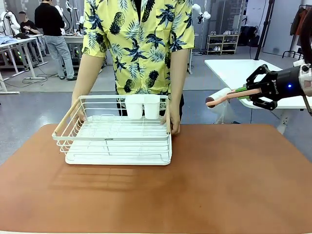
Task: Clean the table.
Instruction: Clean the table with the Lint Roller when the human lifts the Dish drying rack.
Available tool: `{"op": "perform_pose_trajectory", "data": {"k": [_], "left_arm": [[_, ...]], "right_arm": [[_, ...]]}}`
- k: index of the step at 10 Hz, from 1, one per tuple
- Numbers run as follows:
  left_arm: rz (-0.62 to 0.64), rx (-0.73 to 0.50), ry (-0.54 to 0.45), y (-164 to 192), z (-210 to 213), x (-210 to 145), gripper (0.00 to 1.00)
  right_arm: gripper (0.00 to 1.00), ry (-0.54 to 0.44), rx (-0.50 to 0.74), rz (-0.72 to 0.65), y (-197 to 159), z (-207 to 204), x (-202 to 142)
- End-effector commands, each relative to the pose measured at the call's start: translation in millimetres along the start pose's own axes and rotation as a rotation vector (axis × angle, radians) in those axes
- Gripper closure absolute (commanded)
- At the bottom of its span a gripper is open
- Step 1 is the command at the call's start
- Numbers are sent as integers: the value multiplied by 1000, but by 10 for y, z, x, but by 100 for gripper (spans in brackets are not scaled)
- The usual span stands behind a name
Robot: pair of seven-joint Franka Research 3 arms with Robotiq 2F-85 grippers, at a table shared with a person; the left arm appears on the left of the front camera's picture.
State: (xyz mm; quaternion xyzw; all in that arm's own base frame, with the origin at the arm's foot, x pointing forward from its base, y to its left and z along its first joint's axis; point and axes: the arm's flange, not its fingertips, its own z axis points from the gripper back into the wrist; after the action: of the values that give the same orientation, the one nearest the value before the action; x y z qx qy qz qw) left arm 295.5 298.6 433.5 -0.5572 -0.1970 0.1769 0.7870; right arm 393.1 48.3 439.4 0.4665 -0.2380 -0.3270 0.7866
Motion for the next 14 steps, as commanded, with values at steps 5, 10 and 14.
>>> {"op": "perform_pose_trajectory", "data": {"k": [5, 10, 14], "left_arm": [[-3, -13, -5, 2, 7, -27, 0], [-3, -13, -5, 2, 7, -27, 0], [-3, -13, -5, 2, 7, -27, 0]], "right_arm": [[99, 1, -1, 0, 2, -2, -3], [99, 1, -1, 0, 2, -2, -3], [99, 1, -1, 0, 2, -2, -3]]}}
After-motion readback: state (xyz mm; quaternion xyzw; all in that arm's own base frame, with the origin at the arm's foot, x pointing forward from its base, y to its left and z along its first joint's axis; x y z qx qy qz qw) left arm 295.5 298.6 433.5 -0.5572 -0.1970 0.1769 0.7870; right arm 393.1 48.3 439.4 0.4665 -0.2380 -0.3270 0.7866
